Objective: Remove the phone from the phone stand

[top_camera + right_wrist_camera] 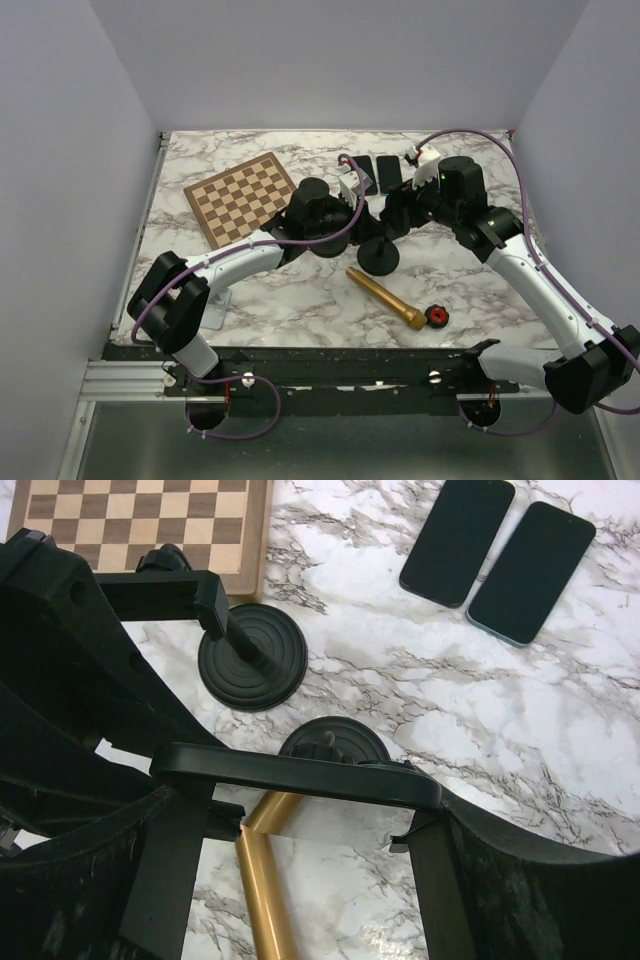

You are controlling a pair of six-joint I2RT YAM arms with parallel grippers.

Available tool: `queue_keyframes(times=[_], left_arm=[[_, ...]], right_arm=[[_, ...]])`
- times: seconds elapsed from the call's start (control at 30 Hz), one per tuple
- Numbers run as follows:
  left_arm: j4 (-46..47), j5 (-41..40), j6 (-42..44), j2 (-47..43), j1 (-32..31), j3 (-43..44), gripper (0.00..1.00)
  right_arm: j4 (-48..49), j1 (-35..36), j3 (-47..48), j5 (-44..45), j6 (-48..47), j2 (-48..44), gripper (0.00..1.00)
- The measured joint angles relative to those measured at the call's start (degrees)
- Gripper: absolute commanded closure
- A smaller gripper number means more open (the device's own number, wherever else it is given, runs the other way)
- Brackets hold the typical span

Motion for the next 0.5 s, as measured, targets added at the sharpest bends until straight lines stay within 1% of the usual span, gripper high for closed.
queue_keyframes(times=[0.33,0.5], left_arm=[[0.13,-0.04,-0.85,-0.46,0.02,-0.52,1.0],[2.12,-0.85,-1.07,-3.26,0.26,-3.91,1.0]], right_arm=[[-0.68,0.26,0.33,0.2,-3.02,-0.09,0.99],[-2.12,1.07,1.42,-0.22,-2.71,0.02,0.99]])
